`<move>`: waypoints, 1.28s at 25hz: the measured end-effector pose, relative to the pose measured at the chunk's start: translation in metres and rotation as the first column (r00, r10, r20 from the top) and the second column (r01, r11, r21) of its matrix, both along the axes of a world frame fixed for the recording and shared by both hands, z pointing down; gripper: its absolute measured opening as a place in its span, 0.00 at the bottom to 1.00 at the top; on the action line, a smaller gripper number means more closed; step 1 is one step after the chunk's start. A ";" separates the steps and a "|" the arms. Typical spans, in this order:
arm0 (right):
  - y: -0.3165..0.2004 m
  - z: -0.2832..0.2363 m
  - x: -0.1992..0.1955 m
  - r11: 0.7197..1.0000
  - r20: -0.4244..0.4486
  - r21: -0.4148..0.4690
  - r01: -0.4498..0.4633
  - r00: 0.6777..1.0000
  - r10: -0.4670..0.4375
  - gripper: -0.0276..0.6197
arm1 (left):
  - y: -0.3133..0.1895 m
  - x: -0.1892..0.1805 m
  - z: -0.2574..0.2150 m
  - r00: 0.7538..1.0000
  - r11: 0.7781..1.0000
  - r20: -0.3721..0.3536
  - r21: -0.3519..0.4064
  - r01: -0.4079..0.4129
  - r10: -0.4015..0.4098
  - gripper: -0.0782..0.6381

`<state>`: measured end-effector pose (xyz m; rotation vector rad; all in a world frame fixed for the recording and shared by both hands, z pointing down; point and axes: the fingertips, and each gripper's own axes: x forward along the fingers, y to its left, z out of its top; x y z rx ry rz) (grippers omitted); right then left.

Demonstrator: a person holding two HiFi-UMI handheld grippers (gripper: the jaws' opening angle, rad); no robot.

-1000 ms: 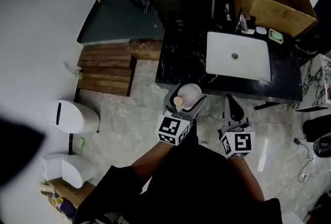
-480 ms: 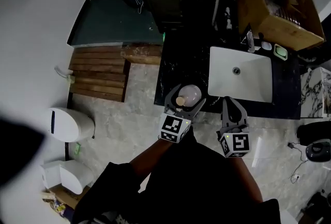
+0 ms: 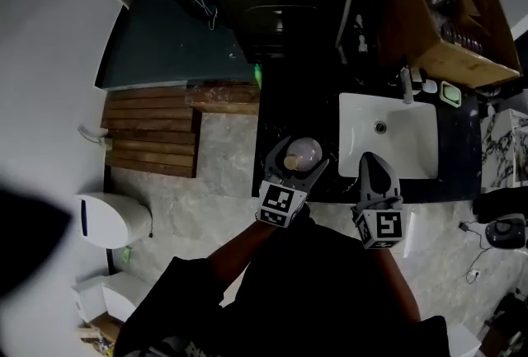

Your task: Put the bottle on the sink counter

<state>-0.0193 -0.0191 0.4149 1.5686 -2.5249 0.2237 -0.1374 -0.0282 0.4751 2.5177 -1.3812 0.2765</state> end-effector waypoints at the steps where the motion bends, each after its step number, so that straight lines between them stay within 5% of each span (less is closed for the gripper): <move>1: -0.006 0.001 -0.003 1.000 0.004 -0.003 -0.009 1.000 0.009 0.10 | -0.005 -0.003 0.003 1.000 1.000 -0.005 -0.006 -0.008 0.008 0.65; 13: -0.059 0.013 -0.013 0.998 -0.017 -0.011 -0.055 0.998 0.055 0.10 | -0.057 -0.017 0.016 0.999 0.999 -0.001 -0.012 -0.050 0.050 0.65; 32: -0.130 0.070 -0.001 0.993 -0.007 -0.119 0.014 1.000 -0.015 0.10 | -0.149 0.005 0.061 0.998 0.998 0.068 -0.058 -0.005 0.009 0.65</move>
